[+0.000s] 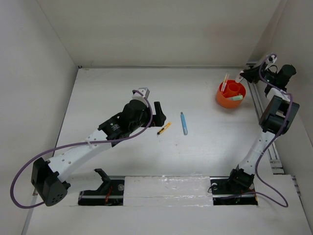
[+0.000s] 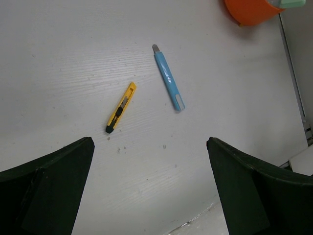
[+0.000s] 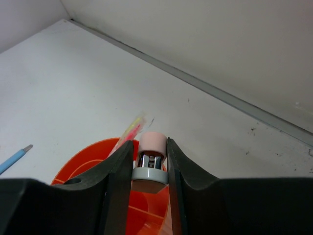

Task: Sort the stationery into containers
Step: Place the stationery in the storage box.

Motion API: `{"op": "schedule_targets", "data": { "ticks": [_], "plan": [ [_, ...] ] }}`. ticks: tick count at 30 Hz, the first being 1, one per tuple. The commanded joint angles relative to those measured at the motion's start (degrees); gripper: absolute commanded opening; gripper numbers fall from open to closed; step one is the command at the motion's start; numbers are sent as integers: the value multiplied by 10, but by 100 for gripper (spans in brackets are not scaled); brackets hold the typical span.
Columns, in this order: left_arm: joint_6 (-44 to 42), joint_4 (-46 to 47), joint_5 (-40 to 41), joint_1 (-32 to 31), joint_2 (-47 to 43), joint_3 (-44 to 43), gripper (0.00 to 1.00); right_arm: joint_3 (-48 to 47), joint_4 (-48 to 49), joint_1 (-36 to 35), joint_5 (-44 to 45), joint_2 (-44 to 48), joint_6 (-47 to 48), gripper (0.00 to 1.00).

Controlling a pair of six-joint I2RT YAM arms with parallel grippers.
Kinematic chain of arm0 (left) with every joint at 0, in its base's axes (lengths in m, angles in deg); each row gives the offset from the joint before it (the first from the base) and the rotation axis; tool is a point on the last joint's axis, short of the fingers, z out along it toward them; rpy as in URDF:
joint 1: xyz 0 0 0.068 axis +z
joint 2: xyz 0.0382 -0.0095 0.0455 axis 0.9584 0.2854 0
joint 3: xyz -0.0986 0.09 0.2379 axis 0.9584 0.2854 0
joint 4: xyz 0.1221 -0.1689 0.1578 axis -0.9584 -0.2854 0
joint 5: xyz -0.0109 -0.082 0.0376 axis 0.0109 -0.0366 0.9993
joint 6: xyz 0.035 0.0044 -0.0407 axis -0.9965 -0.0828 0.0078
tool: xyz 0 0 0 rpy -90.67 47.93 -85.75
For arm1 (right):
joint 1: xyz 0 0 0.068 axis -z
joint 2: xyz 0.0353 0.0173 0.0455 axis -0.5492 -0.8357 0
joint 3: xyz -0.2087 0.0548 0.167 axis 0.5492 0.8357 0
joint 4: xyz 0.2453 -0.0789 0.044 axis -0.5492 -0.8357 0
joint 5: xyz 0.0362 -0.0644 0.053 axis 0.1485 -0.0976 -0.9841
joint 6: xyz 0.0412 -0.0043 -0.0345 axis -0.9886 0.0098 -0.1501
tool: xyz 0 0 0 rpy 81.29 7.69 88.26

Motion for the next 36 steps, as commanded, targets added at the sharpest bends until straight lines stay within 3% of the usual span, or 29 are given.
{"op": "schedule_targets", "data": {
  "ticks": [1, 22, 26, 31, 36],
  "plan": [
    [-7, 20, -8, 2, -16, 2, 100, 6, 16, -4, -11, 19, 7, 0],
    [-7, 20, -18, 2, -33, 8, 100, 59, 16, -4, 1, 47, 29, 3],
    [-7, 20, -18, 2, -33, 8, 100, 64, 16, -4, 1, 52, 29, 11],
    [-7, 25, -18, 2, -38, 13, 100, 69, 16, -4, 6, 58, 39, 39],
    [-7, 25, -18, 2, -38, 13, 100, 75, 16, -4, 6, 68, 39, 51]
  ]
}}
